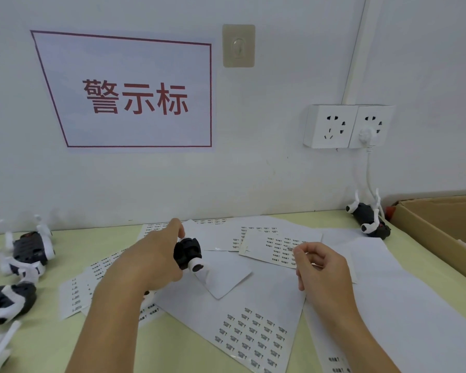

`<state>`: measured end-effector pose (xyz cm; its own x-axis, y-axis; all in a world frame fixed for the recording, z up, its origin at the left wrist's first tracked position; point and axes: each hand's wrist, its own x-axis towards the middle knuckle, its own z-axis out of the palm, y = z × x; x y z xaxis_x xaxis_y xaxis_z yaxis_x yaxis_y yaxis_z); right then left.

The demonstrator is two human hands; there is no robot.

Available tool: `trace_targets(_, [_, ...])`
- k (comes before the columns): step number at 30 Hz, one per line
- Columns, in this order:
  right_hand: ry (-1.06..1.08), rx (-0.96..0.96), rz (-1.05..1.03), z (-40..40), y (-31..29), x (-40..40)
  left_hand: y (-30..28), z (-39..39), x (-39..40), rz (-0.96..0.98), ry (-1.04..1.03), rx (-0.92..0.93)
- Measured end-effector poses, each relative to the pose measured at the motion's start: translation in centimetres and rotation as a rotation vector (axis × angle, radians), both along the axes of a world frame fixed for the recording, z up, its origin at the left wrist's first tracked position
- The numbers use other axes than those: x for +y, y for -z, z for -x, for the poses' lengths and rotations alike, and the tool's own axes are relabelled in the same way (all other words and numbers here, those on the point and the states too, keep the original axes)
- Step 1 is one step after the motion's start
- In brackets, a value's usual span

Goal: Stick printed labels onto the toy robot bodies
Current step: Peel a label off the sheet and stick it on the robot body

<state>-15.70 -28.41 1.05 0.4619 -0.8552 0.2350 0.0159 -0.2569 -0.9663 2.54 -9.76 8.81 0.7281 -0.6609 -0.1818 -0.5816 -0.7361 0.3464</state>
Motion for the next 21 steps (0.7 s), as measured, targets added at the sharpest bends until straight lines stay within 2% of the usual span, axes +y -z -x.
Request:
trace_targets(4, [-0.005, 0.009, -0.003, 0.0, 0.0, 0.0, -0.2, -0.5, 0.2, 0.272, -0.085, 0.005])
trace_targets(8, [-0.006, 0.015, -0.017, -0.1, 0.1, -0.1, -0.2, -0.1, -0.9, 0.572, -0.144, 0.167])
trace_targets(12, [0.0, 0.017, -0.042, -0.1, 0.0, -0.3, 1.3, 1.6, -3.3, 0.791, -0.121, 0.452])
trace_targets(17, [0.036, -0.02, -0.042, 0.1, -0.3, -0.6, 4.9, 4.8, -6.7, 1.003, -0.092, 1.026])
trace_targets(19, [0.038, -0.039, -0.062, 0.3, -0.4, -0.8, 6.2, 5.6, -7.4, 0.989, -0.056, 1.106])
trace_targets(21, [0.032, -0.063, -0.083, 0.3, -0.6, -0.9, 6.8, 6.0, -7.7, 0.979, -0.003, 1.088])
